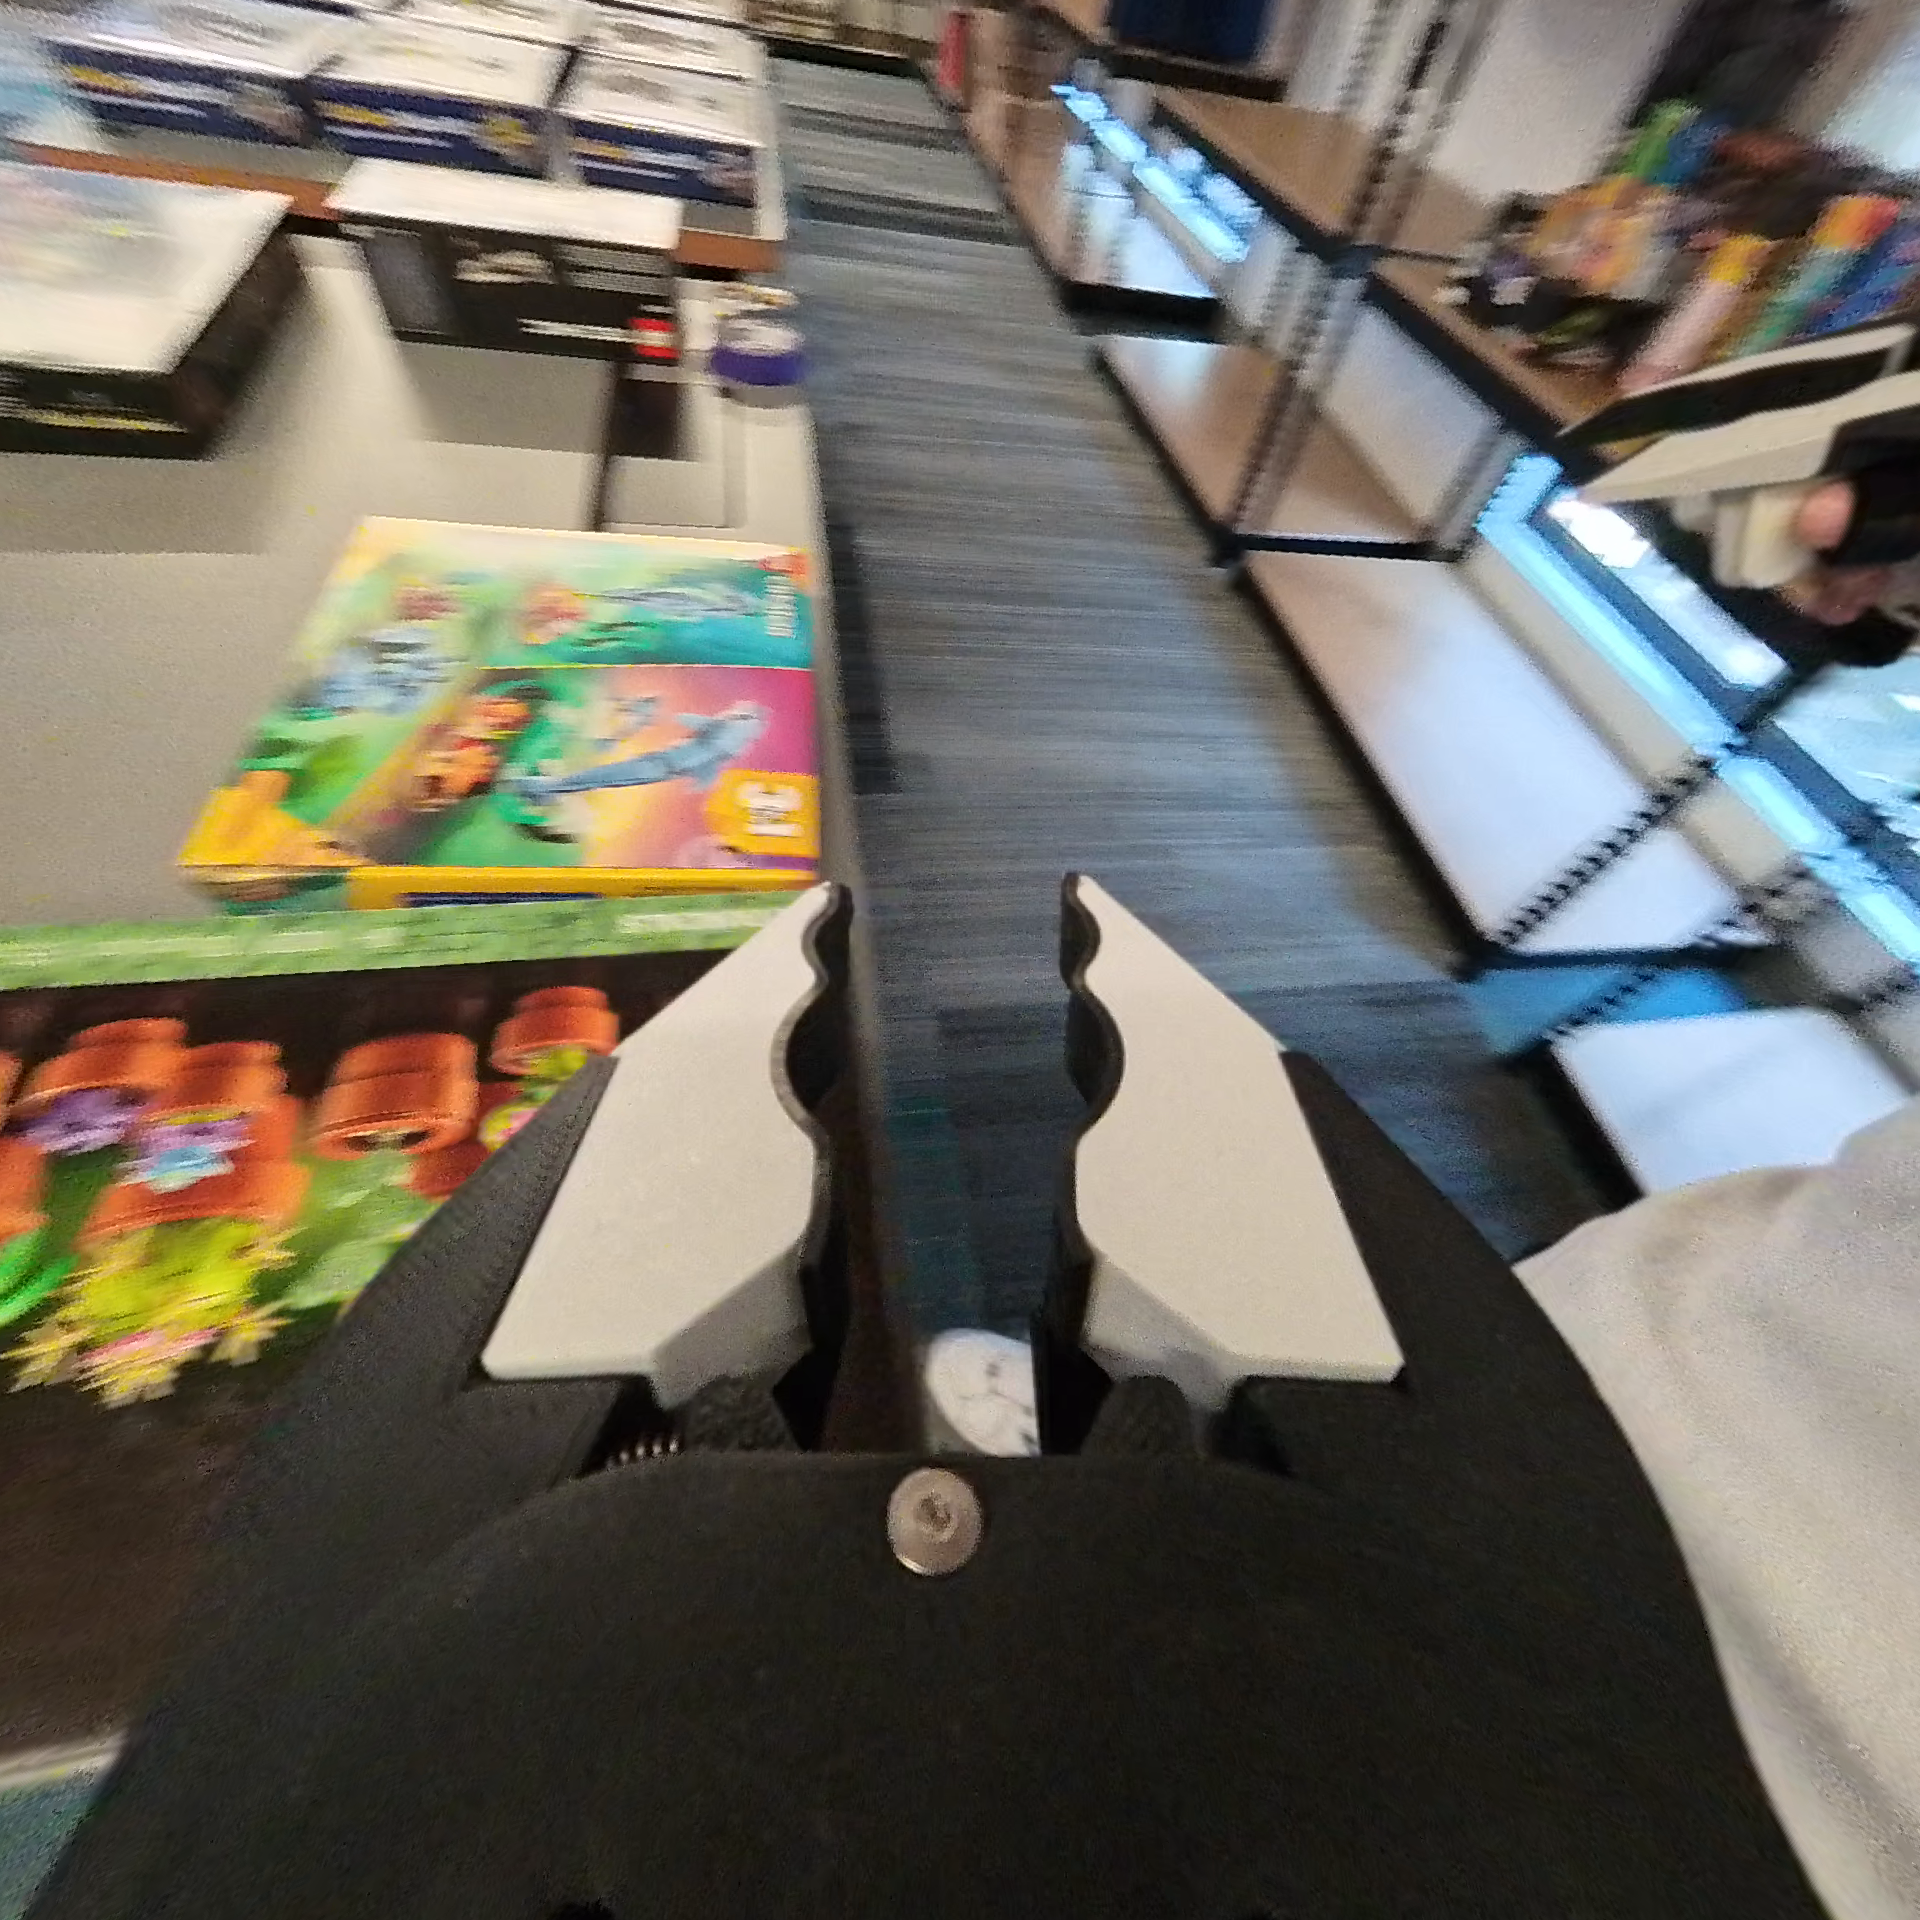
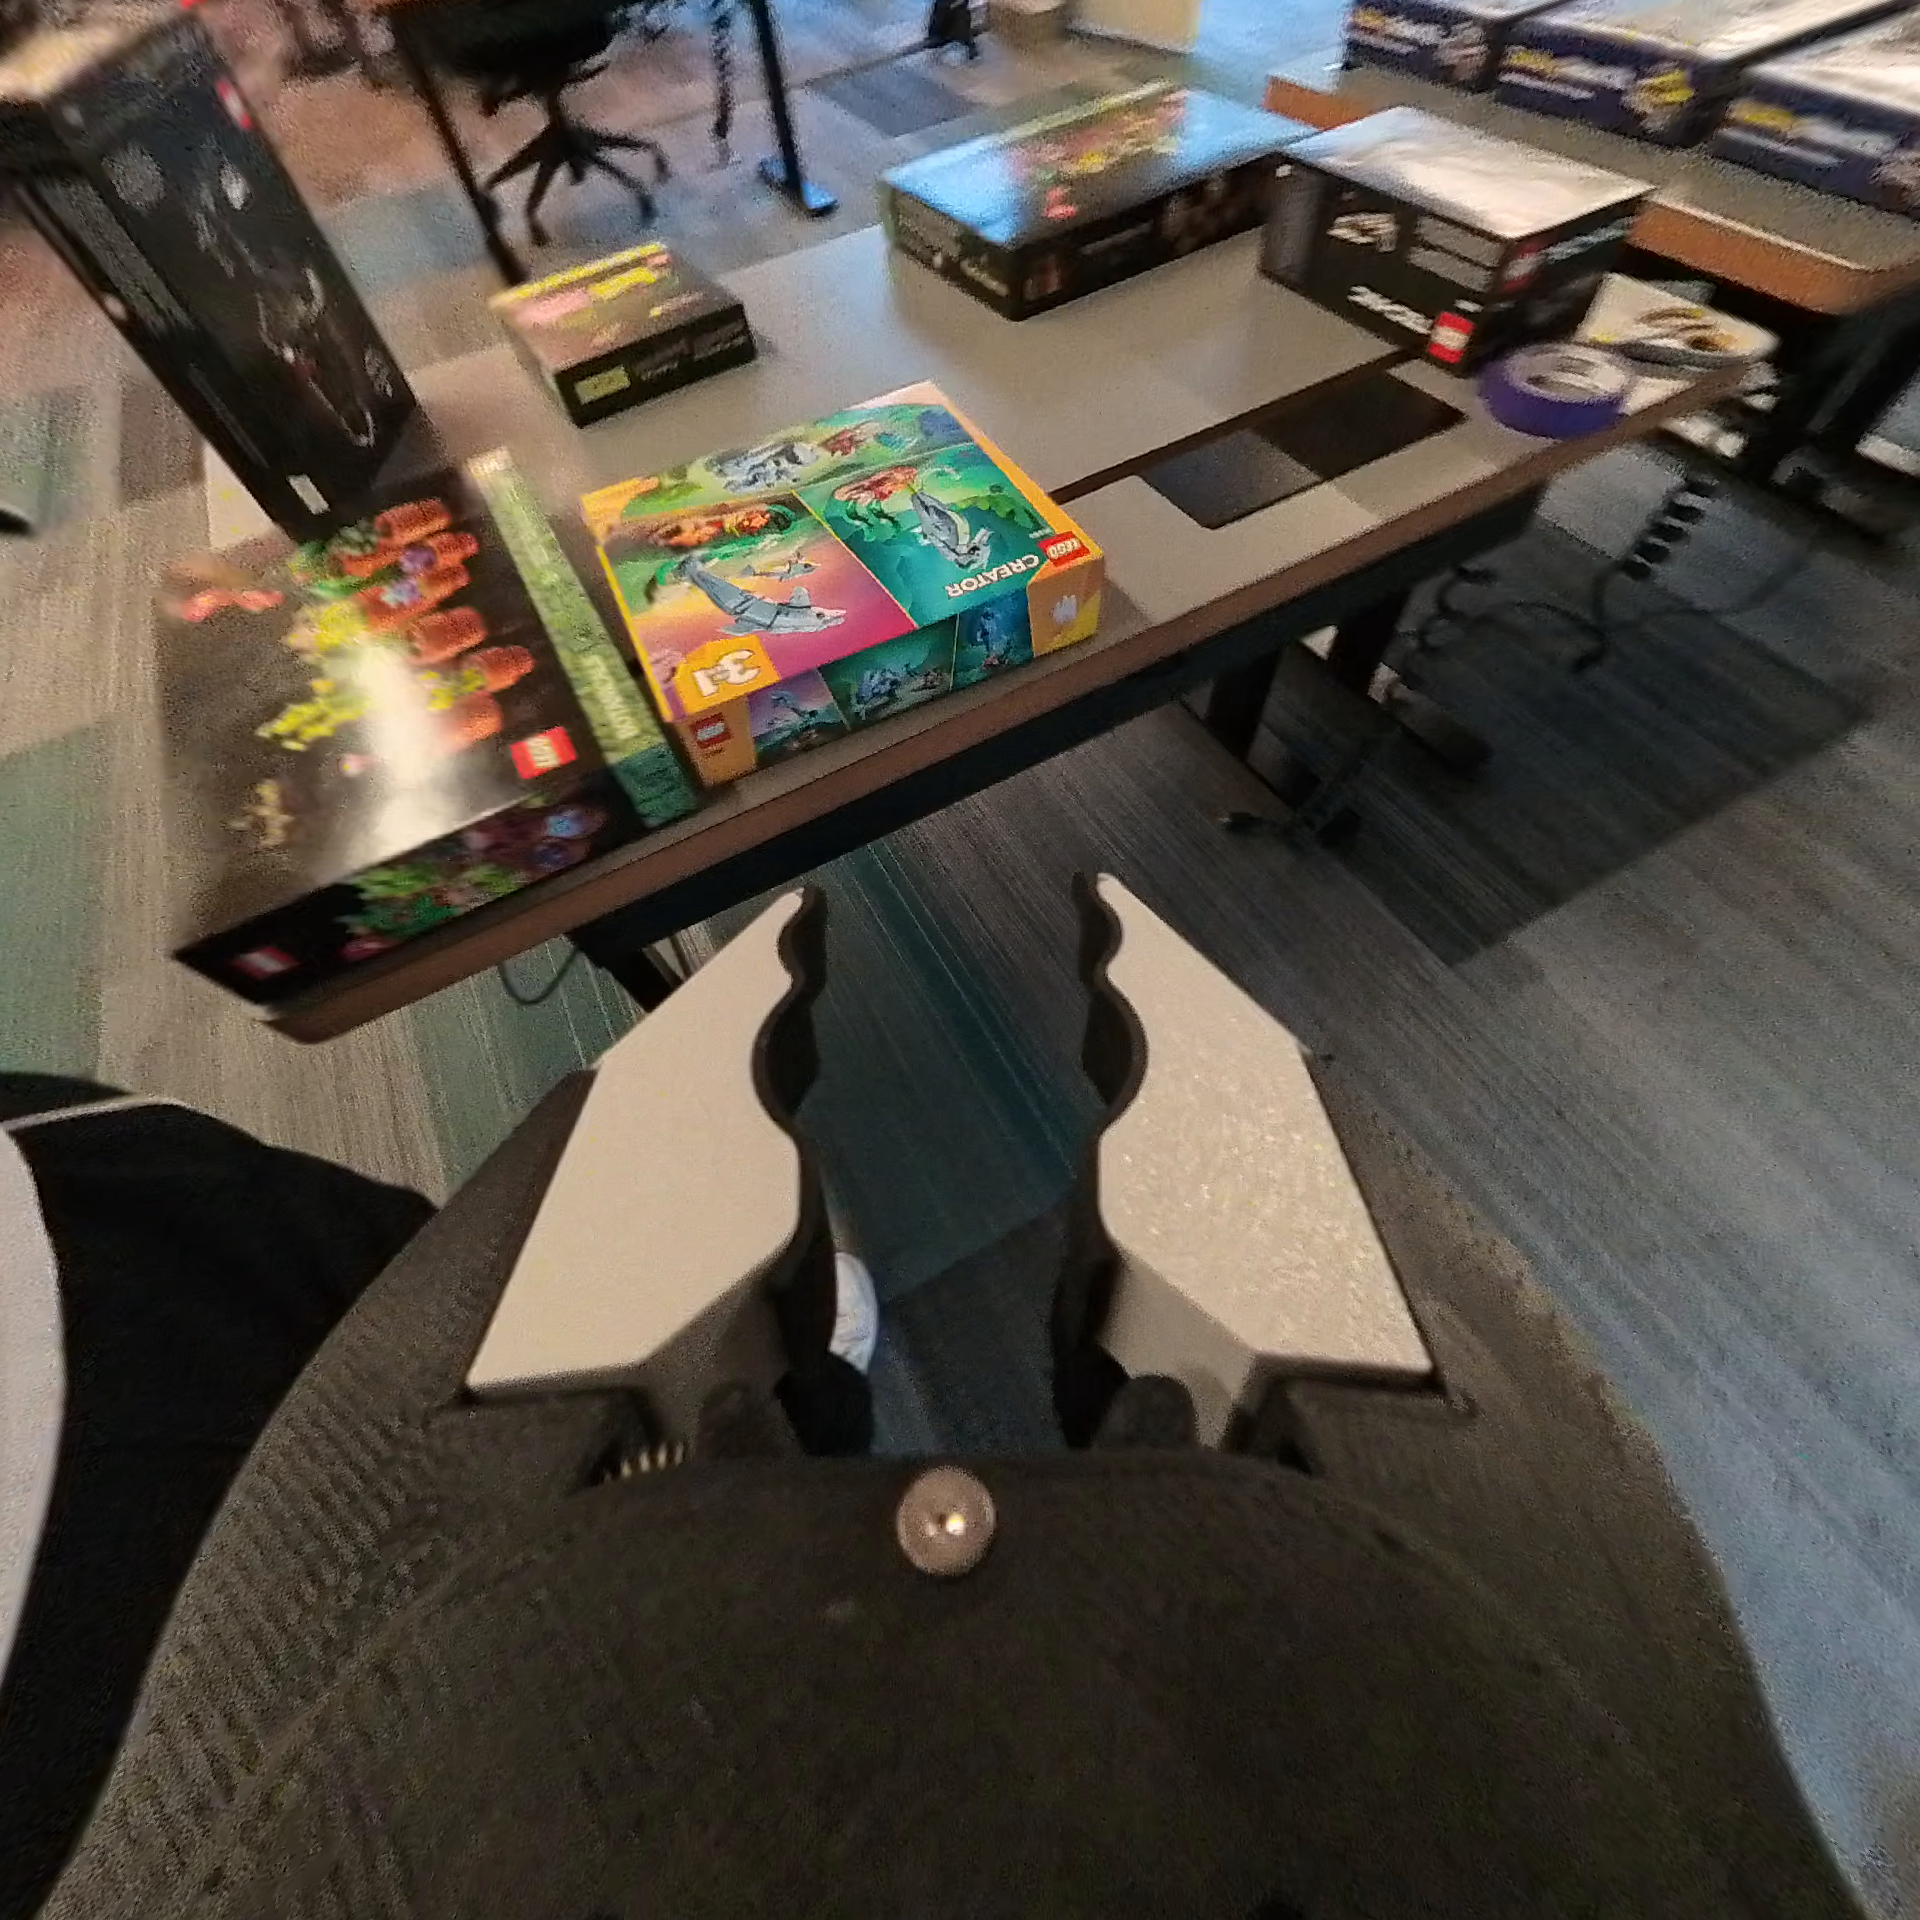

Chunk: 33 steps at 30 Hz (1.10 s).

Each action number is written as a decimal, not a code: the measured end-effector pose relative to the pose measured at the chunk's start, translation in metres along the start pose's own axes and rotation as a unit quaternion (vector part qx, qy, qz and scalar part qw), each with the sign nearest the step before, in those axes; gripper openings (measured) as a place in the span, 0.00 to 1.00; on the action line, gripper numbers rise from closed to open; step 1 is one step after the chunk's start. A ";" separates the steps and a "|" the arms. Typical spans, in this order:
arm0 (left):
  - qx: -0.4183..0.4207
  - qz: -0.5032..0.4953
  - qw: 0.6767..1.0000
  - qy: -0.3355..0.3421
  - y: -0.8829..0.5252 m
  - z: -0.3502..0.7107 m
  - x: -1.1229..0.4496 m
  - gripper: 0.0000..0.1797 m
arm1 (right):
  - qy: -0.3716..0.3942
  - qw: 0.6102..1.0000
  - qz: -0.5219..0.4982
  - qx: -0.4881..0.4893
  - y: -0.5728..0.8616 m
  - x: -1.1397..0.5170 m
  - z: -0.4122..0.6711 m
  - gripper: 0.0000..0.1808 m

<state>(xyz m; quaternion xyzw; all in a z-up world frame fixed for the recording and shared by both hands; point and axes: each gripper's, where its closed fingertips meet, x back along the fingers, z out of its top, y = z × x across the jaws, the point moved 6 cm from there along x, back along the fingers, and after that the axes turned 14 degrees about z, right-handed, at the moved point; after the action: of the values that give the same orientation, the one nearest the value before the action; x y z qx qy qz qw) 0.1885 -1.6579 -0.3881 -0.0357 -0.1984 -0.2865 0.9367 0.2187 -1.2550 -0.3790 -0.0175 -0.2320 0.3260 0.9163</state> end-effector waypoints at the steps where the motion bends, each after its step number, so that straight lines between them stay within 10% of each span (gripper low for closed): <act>1: 0.001 0.033 0.999 0.002 -0.011 0.003 -0.009 0.22 | -0.012 1.000 0.010 0.013 0.020 -0.023 0.005 0.27; 11: 0.026 0.167 0.983 0.074 -0.039 0.117 -0.114 0.22 | -0.060 0.990 0.094 0.086 0.223 -0.191 0.099 0.26; 24: 0.204 0.489 0.848 0.020 0.068 0.143 -0.182 0.20 | -0.233 0.942 0.175 0.168 0.542 -0.421 0.152 0.32; 33: 0.196 0.499 0.842 -0.058 0.157 0.180 -0.233 0.20 | -0.356 0.876 0.239 0.221 0.591 -0.482 0.119 0.23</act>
<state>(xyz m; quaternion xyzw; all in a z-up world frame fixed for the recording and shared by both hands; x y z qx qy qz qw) 0.0360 -1.3731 -0.3069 0.0377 -0.2597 0.2668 0.9273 -0.5091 -1.0961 -0.5810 0.2475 -0.4537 0.5619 0.6459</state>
